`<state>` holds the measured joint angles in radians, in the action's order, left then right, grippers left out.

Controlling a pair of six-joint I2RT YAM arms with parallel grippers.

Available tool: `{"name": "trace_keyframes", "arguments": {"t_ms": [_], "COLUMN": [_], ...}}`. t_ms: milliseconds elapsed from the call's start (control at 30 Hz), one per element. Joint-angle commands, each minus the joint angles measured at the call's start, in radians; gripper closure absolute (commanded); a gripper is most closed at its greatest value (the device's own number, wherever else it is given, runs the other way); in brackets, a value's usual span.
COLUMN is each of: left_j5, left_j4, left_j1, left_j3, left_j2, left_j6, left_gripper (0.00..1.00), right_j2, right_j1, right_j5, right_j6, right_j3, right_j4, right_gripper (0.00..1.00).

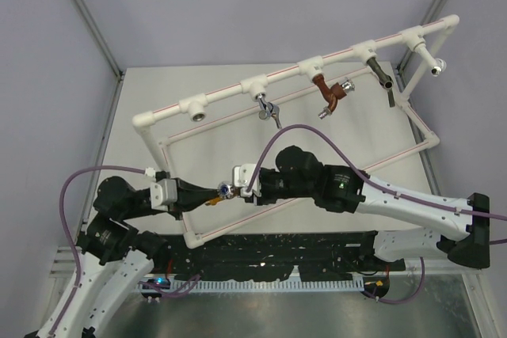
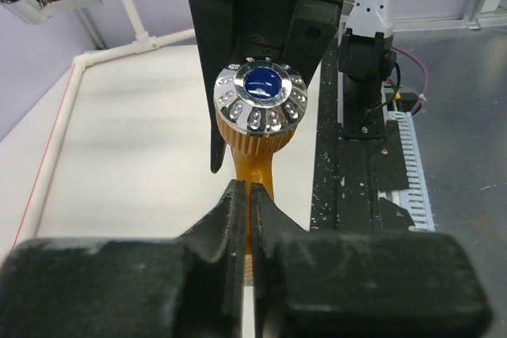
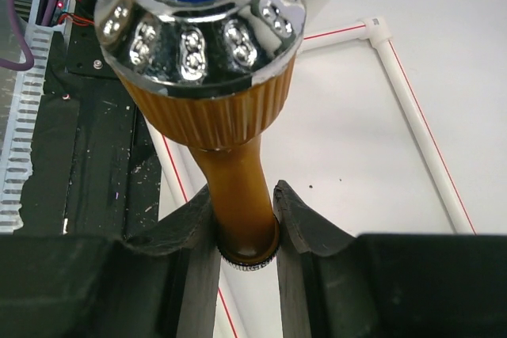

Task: Install the water faucets

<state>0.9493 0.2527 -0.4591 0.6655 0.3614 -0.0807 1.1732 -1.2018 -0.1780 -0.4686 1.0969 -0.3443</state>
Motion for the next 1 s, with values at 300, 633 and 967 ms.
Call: {"name": "trace_keyframes", "arguments": {"t_ms": [300,633,967], "left_j5": [-0.098,-0.037,-0.041], "left_j4": [0.056,0.010,-0.148], "left_j1": [-0.003,-0.003,-0.003], "left_j3": [0.009,0.002,-0.095], "left_j2": [-0.007,0.067,0.007], "left_j6": [-0.059,-0.019,0.108], "left_gripper": [0.16,0.74,1.00], "right_j2": [-0.032,-0.029,-0.076], "right_j1": [0.064,0.064,0.123], "right_j5": [-0.139,-0.156,-0.386], "right_j6": [0.045,0.058,0.131], "right_j3": [0.014,0.004,-0.028], "right_j4": [0.094,0.116,0.191], "right_gripper": [0.95,0.95,0.50]}}
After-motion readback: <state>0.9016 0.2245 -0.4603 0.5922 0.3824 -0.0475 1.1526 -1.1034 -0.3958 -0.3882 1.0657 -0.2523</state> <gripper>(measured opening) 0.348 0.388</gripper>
